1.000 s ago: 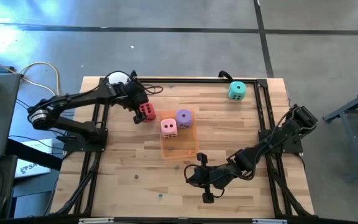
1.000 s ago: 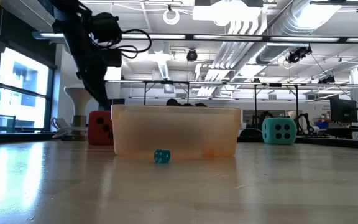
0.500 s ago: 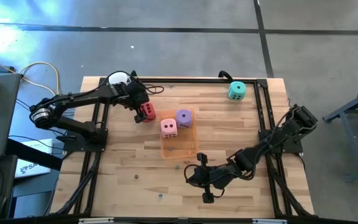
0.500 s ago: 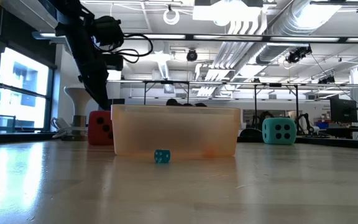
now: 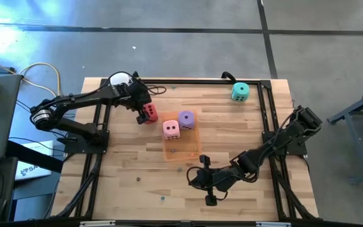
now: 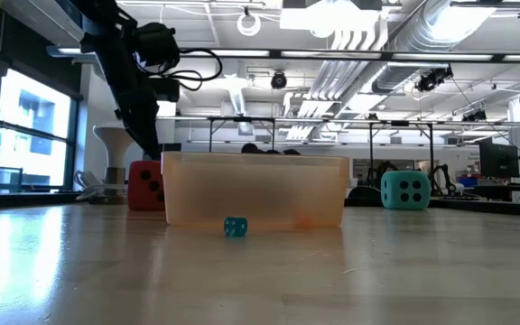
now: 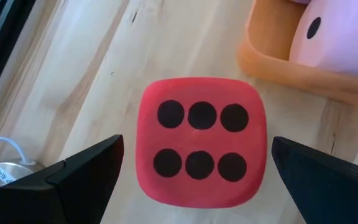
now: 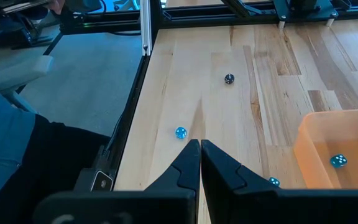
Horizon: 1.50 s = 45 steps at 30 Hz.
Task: Pick & Place Dice
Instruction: Put the large red die into the orange bin
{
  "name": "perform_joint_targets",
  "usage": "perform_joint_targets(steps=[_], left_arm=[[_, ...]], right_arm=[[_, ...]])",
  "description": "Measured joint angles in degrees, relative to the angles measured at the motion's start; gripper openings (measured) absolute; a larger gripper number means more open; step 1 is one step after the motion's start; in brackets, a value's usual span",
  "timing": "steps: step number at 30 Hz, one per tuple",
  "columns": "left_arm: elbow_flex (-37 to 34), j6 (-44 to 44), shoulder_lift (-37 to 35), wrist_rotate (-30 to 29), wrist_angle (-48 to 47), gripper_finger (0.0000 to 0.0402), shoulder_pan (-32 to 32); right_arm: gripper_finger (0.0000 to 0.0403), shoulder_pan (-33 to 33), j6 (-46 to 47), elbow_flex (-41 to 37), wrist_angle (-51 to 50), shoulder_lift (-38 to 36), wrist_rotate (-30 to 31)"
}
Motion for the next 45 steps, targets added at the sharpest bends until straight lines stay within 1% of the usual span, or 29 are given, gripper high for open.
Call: perform_joint_targets(steps=[21,30,39,41,45], left_arm=[[-1.25,0.19,0.14,1.00,1.35,0.0399,0.00],[-1.18,1.30,6.08,0.78,2.87,0.0399,0.02],[-1.20,1.32,7.23,1.85,4.42,0.0399,0.52],[-1.22,1.37,7.26,2.99,4.44,0.0399,1.00],[-1.29,1.68,7.37,7.66,4.50,0.0398,2.78]], right_arm=[[0.0004,-0.02,0.00,0.00,0.00,0.00,0.02],[0.0004,-0.02,0.00,0.00,0.00,0.00,0.02],[0.0004,0.00,-0.02,0.00,0.02,0.00,0.02],[0.0004,0.00,-0.01,0.00,0.00,0.00,0.02],[0.0004,-0.02,0.00,0.00,0.00,0.00,0.02]])
